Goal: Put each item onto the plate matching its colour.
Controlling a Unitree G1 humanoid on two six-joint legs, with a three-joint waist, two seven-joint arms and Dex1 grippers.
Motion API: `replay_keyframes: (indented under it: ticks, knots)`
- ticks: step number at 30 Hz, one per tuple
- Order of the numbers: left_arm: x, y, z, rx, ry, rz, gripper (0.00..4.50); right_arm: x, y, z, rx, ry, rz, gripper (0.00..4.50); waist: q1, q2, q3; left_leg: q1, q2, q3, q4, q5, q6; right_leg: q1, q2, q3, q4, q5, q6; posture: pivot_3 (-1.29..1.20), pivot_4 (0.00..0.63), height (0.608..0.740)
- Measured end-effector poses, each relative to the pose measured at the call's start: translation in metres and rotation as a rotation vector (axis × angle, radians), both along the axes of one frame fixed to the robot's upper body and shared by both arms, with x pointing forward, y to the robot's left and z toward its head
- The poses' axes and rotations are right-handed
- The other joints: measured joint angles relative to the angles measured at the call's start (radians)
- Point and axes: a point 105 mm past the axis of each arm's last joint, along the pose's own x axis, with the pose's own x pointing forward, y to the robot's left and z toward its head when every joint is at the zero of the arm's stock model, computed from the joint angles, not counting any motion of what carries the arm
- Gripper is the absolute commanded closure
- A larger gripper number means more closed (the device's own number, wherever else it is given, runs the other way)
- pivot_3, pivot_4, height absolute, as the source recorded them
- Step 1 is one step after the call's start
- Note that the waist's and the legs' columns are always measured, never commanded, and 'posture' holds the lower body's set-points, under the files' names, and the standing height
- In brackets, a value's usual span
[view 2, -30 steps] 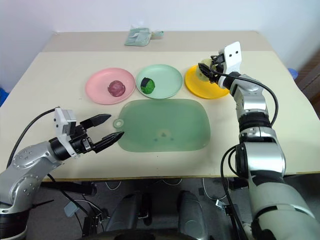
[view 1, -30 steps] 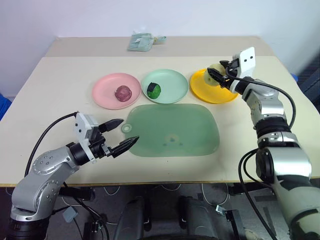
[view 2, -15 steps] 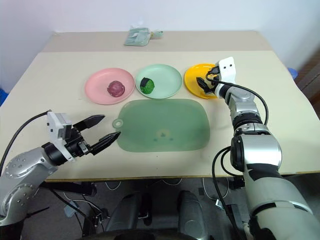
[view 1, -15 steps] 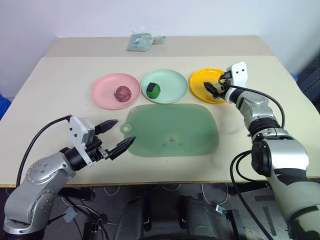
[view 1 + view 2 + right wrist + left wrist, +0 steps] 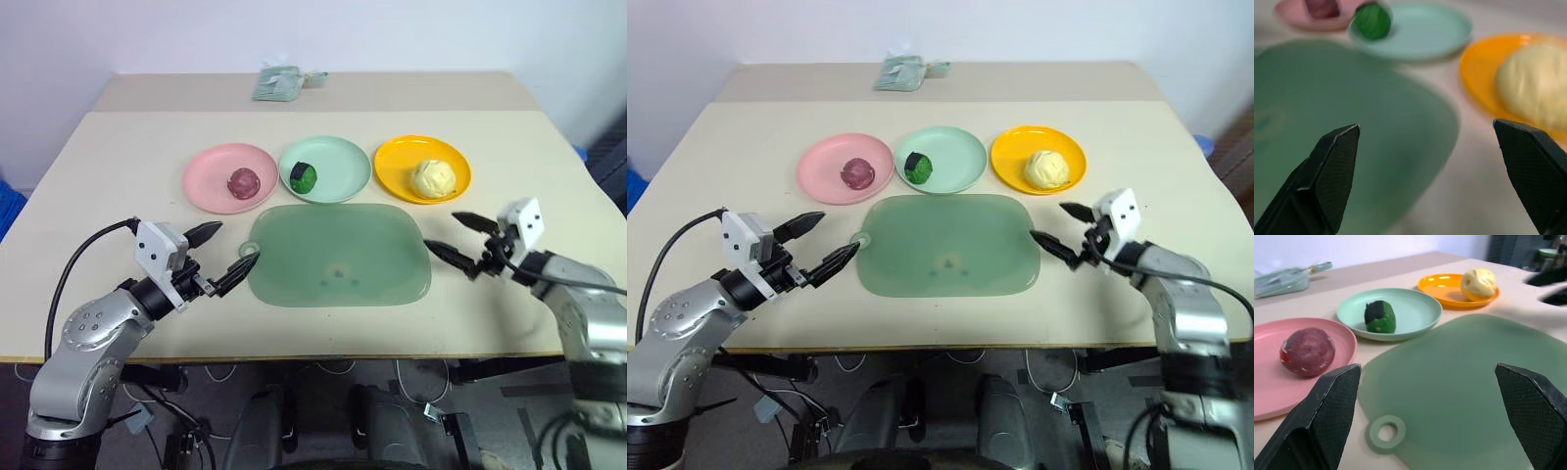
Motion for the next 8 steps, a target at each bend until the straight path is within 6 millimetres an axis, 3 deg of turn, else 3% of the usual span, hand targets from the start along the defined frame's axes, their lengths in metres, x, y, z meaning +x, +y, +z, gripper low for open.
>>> replay_keyframes:
  ticks: [5,8]
  knots:
    - [-0.005,-0.002,0.001,-0.002,0.023,-0.071,0.0,-0.033,-0.003,0.007,-0.01,0.019,-0.036,0.06,-0.004,0.0,0.0,0.0,0.001,0.0,0.0,0.0,0.0,0.0,0.0,0.0,0.0,0.0,0.0,0.0,0.15,0.74]
    - [-0.005,-0.003,0.001,-0.013,0.03,-0.092,0.0,-0.036,-0.002,0.011,-0.006,0.016,-0.043,0.06,-0.004,0.0,0.0,0.0,0.0,0.0,0.0,0.0,0.0,0.0,0.0,0.0,-0.001,0.0,-0.001,0.0,0.15,0.74]
